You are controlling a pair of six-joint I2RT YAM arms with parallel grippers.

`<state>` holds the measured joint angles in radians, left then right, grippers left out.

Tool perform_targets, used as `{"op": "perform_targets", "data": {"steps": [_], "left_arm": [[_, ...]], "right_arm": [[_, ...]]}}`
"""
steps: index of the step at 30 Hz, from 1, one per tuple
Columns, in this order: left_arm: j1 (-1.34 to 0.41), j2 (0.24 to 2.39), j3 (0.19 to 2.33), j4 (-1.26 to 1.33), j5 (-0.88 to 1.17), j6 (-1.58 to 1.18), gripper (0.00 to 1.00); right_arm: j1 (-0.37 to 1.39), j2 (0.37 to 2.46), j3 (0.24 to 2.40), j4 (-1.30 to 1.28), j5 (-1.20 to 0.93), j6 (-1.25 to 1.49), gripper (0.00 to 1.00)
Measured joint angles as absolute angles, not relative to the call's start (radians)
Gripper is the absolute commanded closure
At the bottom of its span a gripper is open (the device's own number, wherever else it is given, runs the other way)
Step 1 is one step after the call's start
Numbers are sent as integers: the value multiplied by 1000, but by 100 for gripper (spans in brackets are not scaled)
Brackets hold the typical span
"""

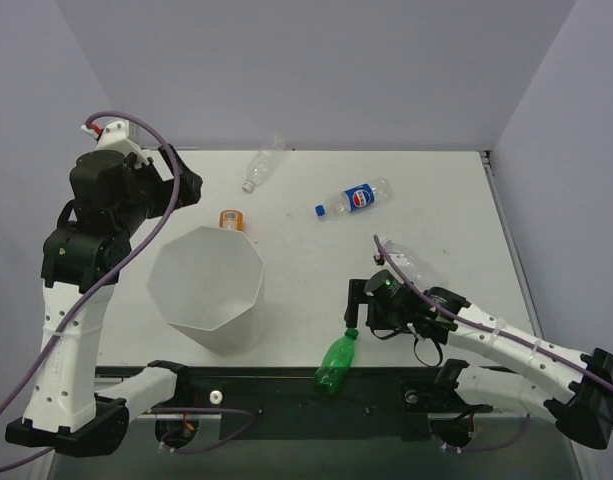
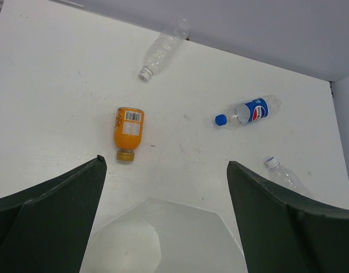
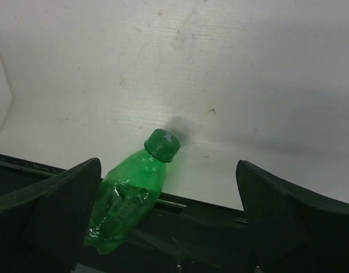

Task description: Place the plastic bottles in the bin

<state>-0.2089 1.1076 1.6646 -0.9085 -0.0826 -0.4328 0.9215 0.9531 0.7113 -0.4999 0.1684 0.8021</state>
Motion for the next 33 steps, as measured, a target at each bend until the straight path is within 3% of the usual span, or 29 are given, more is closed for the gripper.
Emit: {"op": "perform_targets", "data": {"steps": [14, 21, 28, 30, 33], "left_arm": [[-209, 1066, 1626, -906, -123, -430, 2], [-209, 1041, 1594, -903, -140, -430, 2], [-209, 1049, 1592, -905, -124, -426, 2], [-209, 1065, 1598, -914, -101, -422, 2], [-209, 1095, 1607, -920, -81, -415, 2]], "right_arm": [[931, 1143, 519, -176, -58, 1098, 2], [932, 1186, 518, -147, -87, 1145, 30], [931, 1186, 518, -146, -88, 1161, 91], [931, 1186, 518, -147, -88, 1161, 100], [931, 1186, 522, -169, -82, 1154, 100]]}}
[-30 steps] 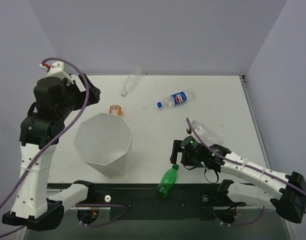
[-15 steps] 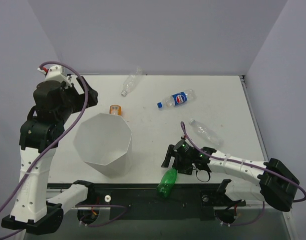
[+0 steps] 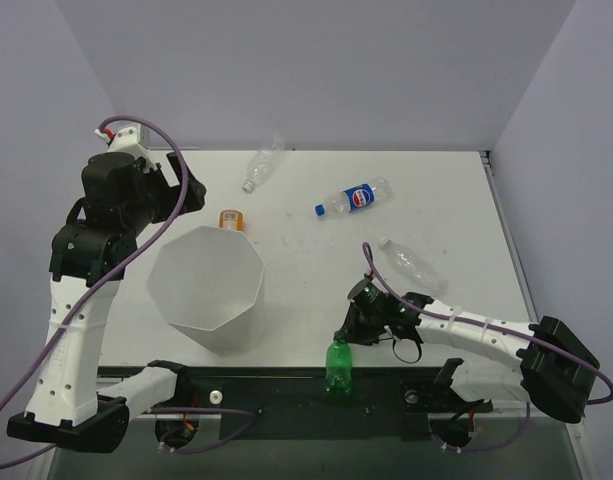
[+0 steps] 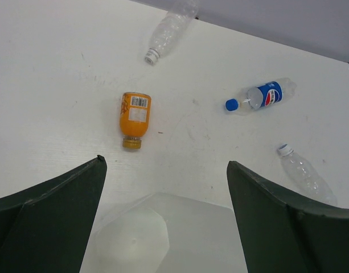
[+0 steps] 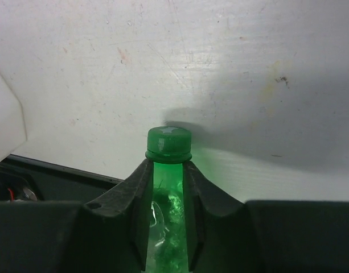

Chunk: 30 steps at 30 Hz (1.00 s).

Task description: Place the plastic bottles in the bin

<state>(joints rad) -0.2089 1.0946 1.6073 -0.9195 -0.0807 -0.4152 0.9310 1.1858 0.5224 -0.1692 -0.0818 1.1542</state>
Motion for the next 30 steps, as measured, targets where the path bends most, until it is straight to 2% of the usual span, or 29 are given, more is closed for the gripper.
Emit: {"op": "perform_targets", "data": {"steps": [10, 11, 12, 13, 14, 16, 25, 30], "left_arm": [[-209, 1086, 1607, -945, -79, -388, 2], [-209, 1082, 1607, -947, -81, -386, 2], [-209, 1079, 1607, -949, -82, -384, 2], [-209, 1075, 1607, -949, -82, -382, 2], [-209, 1073, 1607, -950, -82, -381, 2], [-209, 1070, 1607, -955, -82, -379, 2], [-209, 1069, 1607, -958, -83, -373, 2], [-209, 1064, 1607, -959, -86, -371, 2]], "right_arm": [[932, 1166, 642, -273, -30, 1106, 98], [932, 1167, 658, -281, -21, 1097, 94], [932, 1169, 670, -288, -13, 1089, 80], [932, 1175, 686, -299, -5, 1078, 71], [932, 1184, 699, -308, 1, 1069, 54], [932, 1210, 719, -324, 10, 1049, 47], [947, 1360, 736, -366, -1, 1000, 46], [986, 1427, 758, -368, -27, 973, 42]]}}
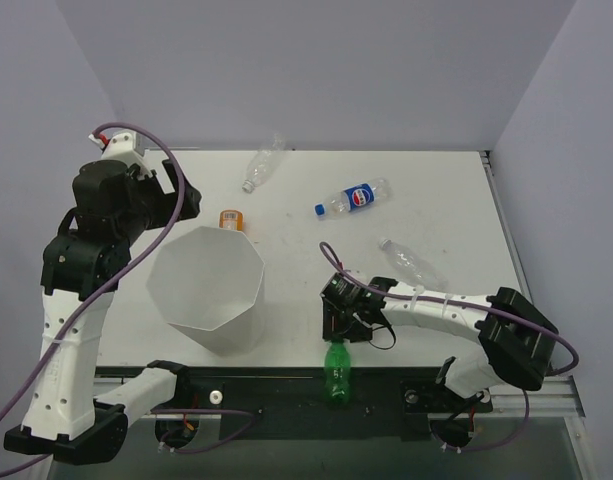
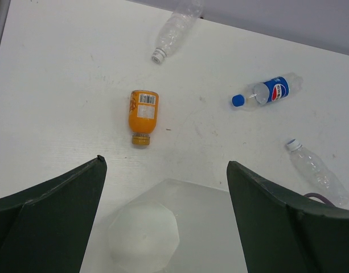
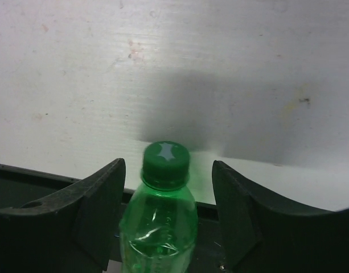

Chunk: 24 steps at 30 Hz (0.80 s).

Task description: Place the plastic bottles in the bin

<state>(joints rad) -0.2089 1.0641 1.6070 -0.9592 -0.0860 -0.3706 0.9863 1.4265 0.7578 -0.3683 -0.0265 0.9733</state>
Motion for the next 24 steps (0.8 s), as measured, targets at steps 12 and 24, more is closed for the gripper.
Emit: {"op": "perform_targets", "data": {"steps": [12, 24], "left_arm": [[-209, 1035, 1595, -962, -94, -362, 2], [-209, 1034, 1594, -967, -108, -350, 2]], "right_arm": [[1022, 1492, 823, -369, -43, 938, 85], [1011, 1476, 891, -453, -10, 910, 100]]}}
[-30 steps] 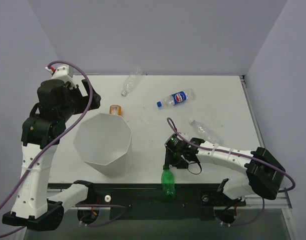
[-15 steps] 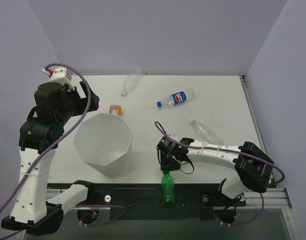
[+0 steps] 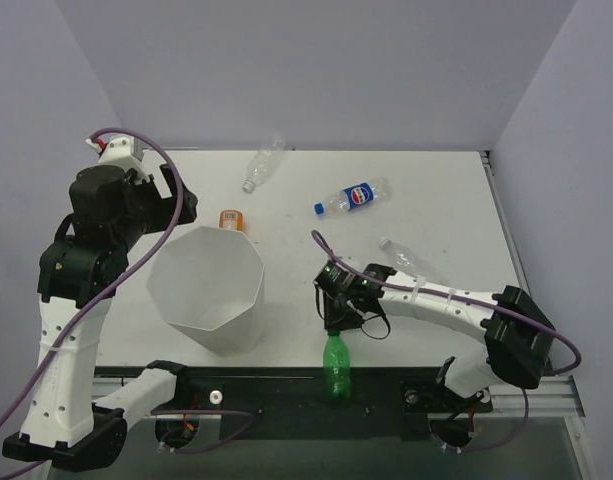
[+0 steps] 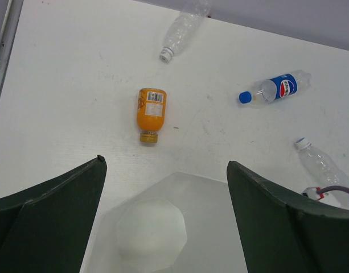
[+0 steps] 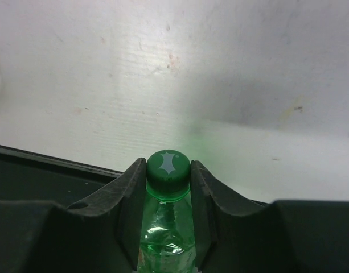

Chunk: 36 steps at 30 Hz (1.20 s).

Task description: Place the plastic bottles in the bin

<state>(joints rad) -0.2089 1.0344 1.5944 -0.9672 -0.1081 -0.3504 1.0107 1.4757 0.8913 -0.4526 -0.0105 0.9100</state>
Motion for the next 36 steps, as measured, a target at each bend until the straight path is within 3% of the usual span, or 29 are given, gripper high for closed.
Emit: {"op": "perform_targets", "data": {"steps": [4, 10, 16, 19, 24, 32, 34, 36], "left_arm": [[-209, 1034, 1596, -987, -109, -343, 2], [-209, 1033, 1623, -1008, -122, -335, 2], [-209, 1023, 1631, -1030, -142, -337, 2], [-209, 1017, 1642, -1045, -159, -342, 2], [-209, 1003, 1665, -1052, -194, -374, 2], [-209, 946, 1674, -1051, -261, -415, 2], [-209, 934, 1674, -1051, -284, -419, 2], [-209, 921, 1674, -1052, -315, -429, 2]], "right_arm": [[920, 1411, 1039, -556, 20, 833, 100], [754, 1355, 1539, -656, 117, 698, 100], [747, 1375, 1956, -643, 141, 628, 100], [747, 1388, 2011, -570, 108, 636, 100], [767, 1434, 1928, -368, 15, 715, 100], [925, 1721, 2065, -299, -62, 728, 100], [956, 1754, 2068, -302, -76, 723, 49], [986, 1780, 2069, -311, -99, 712, 27]]}}
